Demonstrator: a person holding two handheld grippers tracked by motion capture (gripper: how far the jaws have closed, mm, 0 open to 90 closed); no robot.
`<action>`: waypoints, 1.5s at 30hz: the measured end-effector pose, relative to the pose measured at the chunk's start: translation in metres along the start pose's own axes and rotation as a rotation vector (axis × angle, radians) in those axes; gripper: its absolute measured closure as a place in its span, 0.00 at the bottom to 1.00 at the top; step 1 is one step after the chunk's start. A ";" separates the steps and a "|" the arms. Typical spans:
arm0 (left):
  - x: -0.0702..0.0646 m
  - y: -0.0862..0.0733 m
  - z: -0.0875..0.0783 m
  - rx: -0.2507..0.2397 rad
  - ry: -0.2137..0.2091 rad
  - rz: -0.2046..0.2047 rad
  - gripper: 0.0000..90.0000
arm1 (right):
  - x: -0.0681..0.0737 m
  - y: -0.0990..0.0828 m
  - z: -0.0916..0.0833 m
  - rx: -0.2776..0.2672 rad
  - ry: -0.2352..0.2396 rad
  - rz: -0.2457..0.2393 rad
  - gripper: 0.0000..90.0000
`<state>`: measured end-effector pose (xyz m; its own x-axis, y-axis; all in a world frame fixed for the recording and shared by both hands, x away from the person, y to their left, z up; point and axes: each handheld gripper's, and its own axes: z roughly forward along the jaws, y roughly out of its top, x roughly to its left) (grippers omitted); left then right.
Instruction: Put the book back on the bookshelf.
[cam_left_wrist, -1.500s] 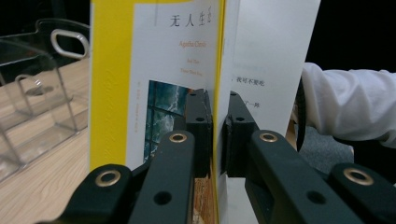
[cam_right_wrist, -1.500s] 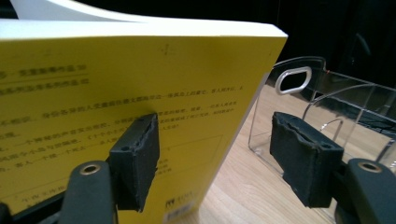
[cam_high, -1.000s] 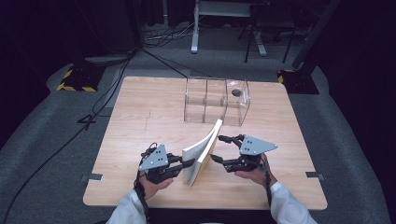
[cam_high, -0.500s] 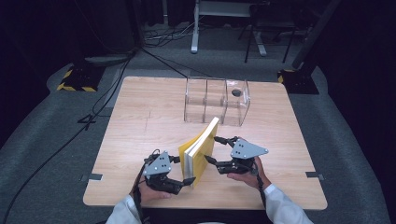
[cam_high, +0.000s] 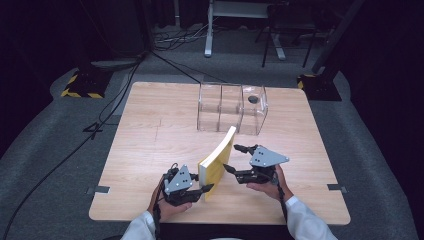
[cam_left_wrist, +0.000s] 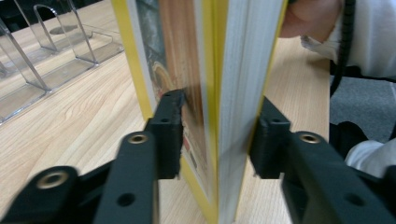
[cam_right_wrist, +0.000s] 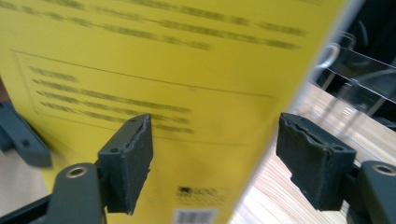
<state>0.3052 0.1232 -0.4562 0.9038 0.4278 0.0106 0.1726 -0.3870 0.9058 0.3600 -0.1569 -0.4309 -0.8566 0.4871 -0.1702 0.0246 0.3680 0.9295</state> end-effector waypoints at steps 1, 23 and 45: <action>0.000 0.000 0.000 0.000 0.000 0.000 0.76 | 0.000 0.000 0.000 0.000 0.000 0.000 0.31; 0.019 -0.011 -0.023 -0.005 -0.186 0.010 0.83 | -0.024 -0.018 -0.007 0.050 0.315 0.028 0.34; 0.027 -0.011 -0.028 -0.004 -0.062 0.026 0.69 | -0.002 -0.020 -0.022 0.002 0.514 -0.110 0.80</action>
<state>0.3166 0.1621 -0.4534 0.9307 0.3658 0.0080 0.1470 -0.3938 0.9074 0.3495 -0.1830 -0.4422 -0.9965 -0.0057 -0.0836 -0.0790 0.3969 0.9145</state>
